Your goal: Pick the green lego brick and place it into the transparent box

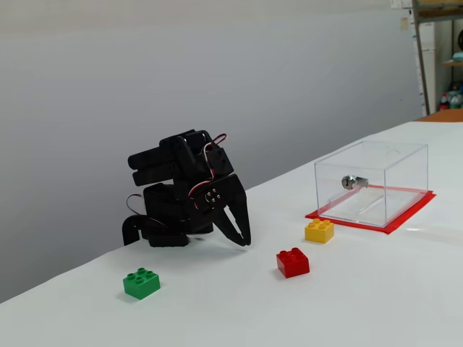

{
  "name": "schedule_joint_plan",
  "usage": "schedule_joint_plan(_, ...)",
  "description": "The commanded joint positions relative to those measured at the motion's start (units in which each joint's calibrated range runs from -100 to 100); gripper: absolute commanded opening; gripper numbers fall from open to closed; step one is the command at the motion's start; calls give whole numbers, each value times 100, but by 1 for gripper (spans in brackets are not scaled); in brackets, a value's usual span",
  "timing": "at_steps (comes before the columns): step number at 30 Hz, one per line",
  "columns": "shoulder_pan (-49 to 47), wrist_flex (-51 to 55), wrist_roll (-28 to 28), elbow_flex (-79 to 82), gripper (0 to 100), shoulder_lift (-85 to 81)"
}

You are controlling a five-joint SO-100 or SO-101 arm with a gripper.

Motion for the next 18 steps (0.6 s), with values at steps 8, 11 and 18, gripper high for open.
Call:
schedule_joint_plan(8,17,47,9,-133,1,-51)
schedule_joint_plan(11,17,47,9,-133,1,-51)
schedule_joint_plan(18,17,47,9,-133,1,-51)
